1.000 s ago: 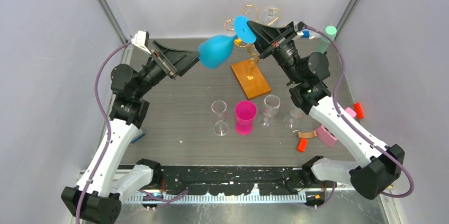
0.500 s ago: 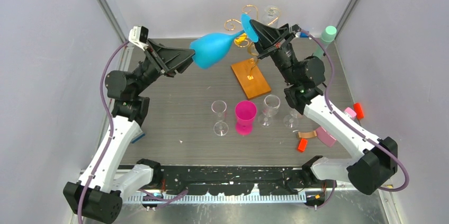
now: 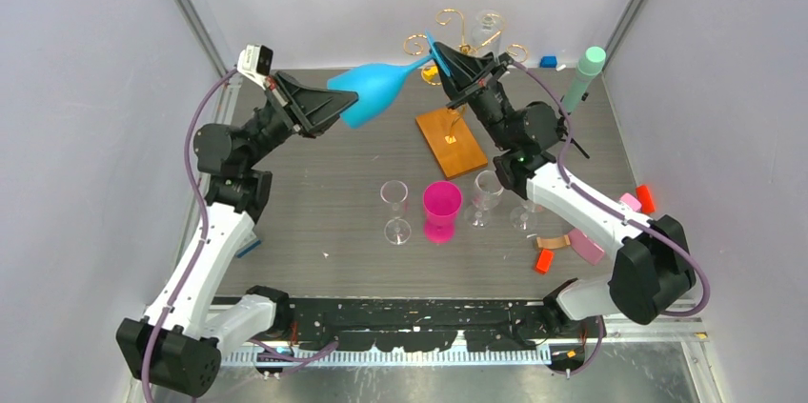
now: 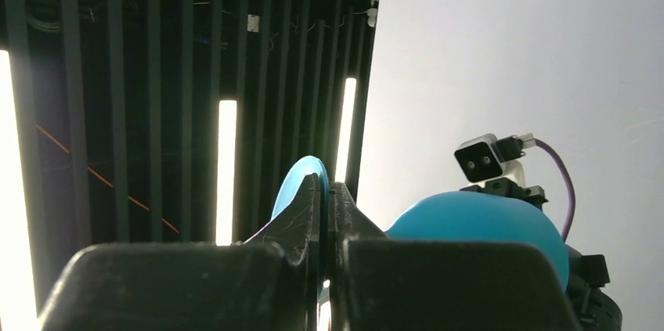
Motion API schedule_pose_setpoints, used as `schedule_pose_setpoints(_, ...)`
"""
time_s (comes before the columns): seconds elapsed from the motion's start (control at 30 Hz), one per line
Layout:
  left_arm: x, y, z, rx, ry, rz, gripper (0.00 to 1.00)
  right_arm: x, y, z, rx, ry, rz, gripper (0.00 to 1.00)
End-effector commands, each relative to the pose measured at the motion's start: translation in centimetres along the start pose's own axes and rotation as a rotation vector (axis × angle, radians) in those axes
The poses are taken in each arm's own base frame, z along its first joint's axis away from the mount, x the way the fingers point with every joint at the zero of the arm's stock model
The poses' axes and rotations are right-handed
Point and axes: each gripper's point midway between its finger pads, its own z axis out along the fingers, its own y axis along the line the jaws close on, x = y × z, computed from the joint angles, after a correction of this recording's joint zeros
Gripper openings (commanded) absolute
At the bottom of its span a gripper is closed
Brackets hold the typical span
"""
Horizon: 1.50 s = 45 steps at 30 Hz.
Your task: Take the wine glass off the wine glass rack
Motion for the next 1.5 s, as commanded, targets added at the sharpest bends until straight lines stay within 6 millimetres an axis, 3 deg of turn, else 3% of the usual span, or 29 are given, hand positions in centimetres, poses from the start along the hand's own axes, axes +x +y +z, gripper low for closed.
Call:
schedule_pose_setpoints(0.0,0.6,-1.5,-0.3,0.035,0.011,0.144,0.00,1.3,-1.0,-0.4,0.031,0.065,-0.002,0.06)
schedule_pose_setpoints(0.1,0.3,-0.7,-0.8,-0.040,-0.022,0.223,0.00,1.9,-1.0,-0.4,0.047,0.088,-0.072,0.34)
schedule_pose_setpoints(0.17,-0.1,0.3,-1.2,-0.125,-0.043,0.292,0.00,2.2,-1.2,-0.4,0.071,0.092,-0.133,0.47)
schedule_pose_setpoints(0.3,-1.4,2.9,-3.2,-0.373,-0.084,0.471,0.00,1.4,-2.5,-0.9,0.149,0.047,-0.274,0.59)
schedule_pose_setpoints(0.5,-4.3,7.3,-8.8,-0.790,-0.119,0.714,0.00,-0.4,-3.9,-2.2,0.320,-0.046,-0.503,0.61)
schedule_pose_setpoints(0.63,-4.3,10.1,-11.5,-0.977,-0.031,0.745,0.00,-1.7,-4.6,-3.4,0.464,-0.097,-0.650,0.60)
schedule_pose_setpoints(0.87,-0.9,14.5,-15.0,-1.146,0.255,0.659,0.00,-3.2,-5.4,-5.4,0.625,-0.124,-0.797,0.60)
schedule_pose_setpoints(1.13,3.2,21.6,-18.2,-1.295,0.548,0.491,0.00,-4.2,-7.0,-6.5,0.711,-0.120,-0.829,0.60)
schedule_pose_setpoints(1.23,4.5,23.8,-18.4,-1.333,0.626,0.476,0.00,-4.1,-7.2,-6.4,0.729,-0.102,-0.842,0.59)
schedule_pose_setpoints(1.47,8.3,26.7,-16.8,-1.326,0.803,0.471,0.00,-4.1,-6.4,-6.6,0.735,-0.117,-0.866,0.59)
